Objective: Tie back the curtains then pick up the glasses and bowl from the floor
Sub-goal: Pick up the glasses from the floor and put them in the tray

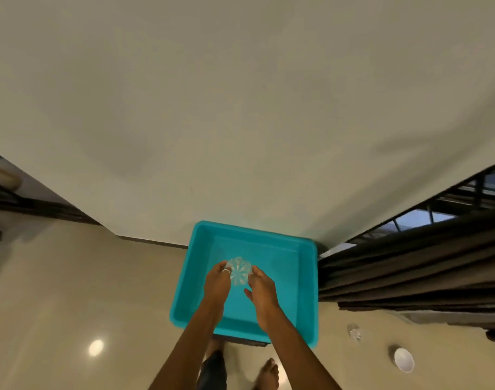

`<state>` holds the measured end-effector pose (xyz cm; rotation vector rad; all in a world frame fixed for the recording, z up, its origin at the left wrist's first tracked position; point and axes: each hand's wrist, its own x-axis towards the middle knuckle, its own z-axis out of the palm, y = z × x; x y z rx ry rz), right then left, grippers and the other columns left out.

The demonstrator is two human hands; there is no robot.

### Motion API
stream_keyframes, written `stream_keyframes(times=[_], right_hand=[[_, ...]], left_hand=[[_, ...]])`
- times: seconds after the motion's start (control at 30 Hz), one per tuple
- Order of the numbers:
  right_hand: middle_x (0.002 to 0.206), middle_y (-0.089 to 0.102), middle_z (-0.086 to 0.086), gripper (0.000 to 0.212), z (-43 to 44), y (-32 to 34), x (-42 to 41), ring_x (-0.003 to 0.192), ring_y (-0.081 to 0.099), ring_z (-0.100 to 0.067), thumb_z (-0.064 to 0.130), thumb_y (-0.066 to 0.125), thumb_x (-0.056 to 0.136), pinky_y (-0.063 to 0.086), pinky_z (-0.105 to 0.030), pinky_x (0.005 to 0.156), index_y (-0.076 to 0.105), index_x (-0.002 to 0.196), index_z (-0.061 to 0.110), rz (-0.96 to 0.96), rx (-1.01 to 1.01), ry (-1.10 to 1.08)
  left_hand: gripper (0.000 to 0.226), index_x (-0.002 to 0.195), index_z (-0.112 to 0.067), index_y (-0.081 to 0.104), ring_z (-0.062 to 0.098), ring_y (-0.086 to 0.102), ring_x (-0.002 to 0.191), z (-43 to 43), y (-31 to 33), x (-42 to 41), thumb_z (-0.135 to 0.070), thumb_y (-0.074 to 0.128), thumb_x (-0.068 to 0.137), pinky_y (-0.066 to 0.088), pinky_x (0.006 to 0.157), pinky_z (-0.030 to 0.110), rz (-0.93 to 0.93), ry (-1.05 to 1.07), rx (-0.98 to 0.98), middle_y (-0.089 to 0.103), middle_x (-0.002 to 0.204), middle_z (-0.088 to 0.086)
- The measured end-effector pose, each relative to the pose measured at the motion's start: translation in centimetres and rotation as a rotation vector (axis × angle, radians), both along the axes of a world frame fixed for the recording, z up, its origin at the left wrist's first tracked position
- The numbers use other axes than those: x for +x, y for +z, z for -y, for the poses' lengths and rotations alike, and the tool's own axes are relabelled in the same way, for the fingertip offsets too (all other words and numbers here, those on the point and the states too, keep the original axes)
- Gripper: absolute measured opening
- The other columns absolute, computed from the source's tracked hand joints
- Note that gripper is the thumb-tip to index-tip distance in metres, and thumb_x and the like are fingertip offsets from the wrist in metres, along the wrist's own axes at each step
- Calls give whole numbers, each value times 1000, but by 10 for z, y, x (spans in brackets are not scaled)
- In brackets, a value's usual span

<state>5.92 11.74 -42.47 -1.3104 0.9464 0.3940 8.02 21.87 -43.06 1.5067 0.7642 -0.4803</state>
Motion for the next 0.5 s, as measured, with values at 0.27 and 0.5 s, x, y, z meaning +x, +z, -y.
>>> stream_keyframes(times=[0.27,0.5], right_hand=[[103,70,0,27,-27,-71,60,94,63,-12,5,51,94,50,-30,87,72,96,21,-20,70,59],[115,69,-6,32,-34,-122,92,103,63,-14,3,48,93,49,-35,97,66,116,14,-48,92,129]], left_hand=[[33,92,-19,68,12,56,81,-40,-70,63,2,43,89,44,75,29,-50,-128,-16,65,86,-3],[29,99,-23,66,12,56,88,-50,-130,91,-5,46,87,45,78,31,-107,-203,-50,65,97,0]])
